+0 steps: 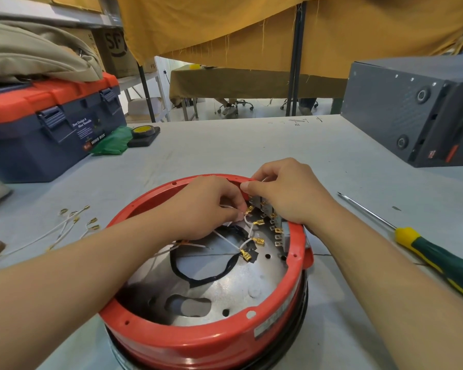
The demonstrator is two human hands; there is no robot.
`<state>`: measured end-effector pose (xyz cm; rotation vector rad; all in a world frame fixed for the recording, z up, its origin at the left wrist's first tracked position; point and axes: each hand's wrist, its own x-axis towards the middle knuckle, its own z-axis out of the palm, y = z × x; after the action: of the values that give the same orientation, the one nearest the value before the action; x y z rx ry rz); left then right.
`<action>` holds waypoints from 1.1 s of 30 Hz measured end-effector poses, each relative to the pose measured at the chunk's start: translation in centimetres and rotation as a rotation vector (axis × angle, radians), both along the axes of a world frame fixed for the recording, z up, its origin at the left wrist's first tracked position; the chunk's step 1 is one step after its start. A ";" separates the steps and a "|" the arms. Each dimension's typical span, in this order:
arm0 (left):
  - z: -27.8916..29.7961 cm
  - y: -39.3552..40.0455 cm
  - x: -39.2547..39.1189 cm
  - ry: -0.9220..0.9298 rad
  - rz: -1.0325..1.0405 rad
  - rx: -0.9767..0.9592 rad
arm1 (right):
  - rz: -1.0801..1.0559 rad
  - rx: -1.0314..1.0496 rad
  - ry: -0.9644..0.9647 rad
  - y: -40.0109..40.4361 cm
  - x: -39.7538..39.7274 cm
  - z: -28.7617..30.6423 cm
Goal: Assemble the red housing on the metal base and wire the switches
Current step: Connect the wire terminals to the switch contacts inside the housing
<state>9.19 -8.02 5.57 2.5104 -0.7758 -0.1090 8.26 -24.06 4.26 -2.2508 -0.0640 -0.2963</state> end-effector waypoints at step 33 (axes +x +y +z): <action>-0.6 -0.3 0.2 -0.280 -0.039 0.110 | -0.067 -0.077 -0.004 0.0 -0.5 0.5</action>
<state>9.36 -8.28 5.02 2.6496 -0.9516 0.1956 7.77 -24.02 4.75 -2.3316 -0.0014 -0.3392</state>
